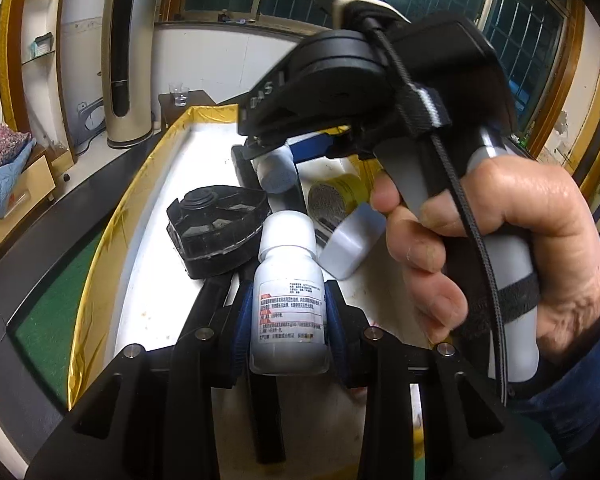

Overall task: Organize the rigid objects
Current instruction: 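Carry both white bottles into the tray and open both tools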

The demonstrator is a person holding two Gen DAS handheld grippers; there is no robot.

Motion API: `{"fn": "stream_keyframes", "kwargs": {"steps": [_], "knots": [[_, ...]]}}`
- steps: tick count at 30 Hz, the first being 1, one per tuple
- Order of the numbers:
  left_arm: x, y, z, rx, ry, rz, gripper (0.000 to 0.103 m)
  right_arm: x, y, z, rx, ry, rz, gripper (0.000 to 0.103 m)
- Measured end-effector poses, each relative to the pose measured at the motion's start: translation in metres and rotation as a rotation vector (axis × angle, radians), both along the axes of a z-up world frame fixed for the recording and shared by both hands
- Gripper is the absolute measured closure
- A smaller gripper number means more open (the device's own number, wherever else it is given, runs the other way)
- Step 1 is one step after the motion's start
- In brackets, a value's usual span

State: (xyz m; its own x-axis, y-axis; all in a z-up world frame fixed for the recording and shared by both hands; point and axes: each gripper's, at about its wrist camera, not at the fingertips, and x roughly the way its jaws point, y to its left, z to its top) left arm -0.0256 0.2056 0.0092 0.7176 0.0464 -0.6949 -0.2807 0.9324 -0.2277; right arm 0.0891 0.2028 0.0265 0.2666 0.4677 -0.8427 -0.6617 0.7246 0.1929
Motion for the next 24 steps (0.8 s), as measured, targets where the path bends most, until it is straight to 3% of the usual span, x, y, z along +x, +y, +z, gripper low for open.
{"fn": "stream_keyframes", "kwargs": {"steps": [5,11,18,24], "knots": [[-0.003,0.001,0.0,-0.013,-0.008,0.01,0.07,0.003,-0.015,0.005,0.042,0.044,-0.005,0.07],[-0.008,-0.004,0.005,-0.039,-0.01,0.016,0.057,-0.005,-0.023,0.013,0.078,0.058,0.0,0.069],[-0.021,-0.01,0.014,-0.052,-0.021,0.036,0.057,-0.025,-0.044,0.023,0.144,0.08,0.005,0.069],[-0.03,-0.028,0.032,-0.03,-0.057,0.025,0.056,-0.049,-0.095,0.029,0.249,0.109,-0.021,0.069]]}}
